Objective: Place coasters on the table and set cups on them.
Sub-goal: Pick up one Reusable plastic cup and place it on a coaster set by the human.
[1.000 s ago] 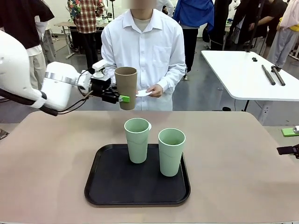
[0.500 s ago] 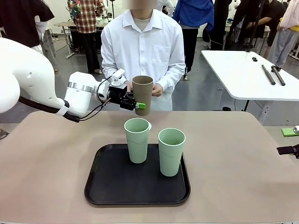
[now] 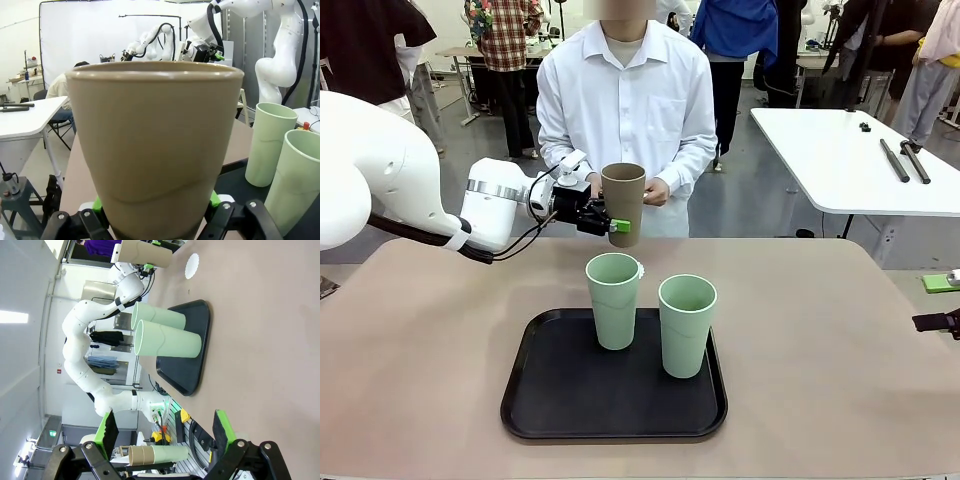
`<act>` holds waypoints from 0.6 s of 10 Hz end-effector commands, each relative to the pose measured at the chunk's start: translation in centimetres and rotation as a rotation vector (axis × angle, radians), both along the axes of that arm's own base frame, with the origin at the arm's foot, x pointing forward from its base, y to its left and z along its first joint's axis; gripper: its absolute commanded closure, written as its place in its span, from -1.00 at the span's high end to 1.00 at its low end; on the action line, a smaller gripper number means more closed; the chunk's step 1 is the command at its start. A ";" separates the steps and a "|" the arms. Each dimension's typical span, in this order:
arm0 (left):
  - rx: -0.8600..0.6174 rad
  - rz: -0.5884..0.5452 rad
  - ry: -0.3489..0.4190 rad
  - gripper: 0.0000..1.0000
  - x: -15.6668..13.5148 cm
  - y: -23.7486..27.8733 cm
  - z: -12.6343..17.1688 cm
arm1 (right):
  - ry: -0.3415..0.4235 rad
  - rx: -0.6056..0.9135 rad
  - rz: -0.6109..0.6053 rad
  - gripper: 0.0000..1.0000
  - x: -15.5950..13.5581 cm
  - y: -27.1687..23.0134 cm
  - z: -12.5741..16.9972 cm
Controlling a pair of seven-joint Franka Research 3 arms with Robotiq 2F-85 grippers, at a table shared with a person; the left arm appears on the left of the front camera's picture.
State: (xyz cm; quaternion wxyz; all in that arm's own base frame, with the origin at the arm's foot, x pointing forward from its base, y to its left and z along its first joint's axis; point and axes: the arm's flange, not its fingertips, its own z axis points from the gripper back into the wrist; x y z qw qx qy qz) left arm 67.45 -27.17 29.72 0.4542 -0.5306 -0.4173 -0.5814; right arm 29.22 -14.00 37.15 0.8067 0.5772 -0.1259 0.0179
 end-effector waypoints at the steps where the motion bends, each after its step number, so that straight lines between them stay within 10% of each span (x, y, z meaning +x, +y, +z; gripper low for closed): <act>1: -0.002 -0.005 -0.008 0.64 -0.1 -0.4 0.2 | -0.011 0.012 -0.007 1.00 0.2 0.0 -0.1; 6: -0.002 -0.005 -0.008 0.64 -0.1 -0.4 0.2 | -0.011 0.012 -0.007 1.00 0.2 0.0 -0.1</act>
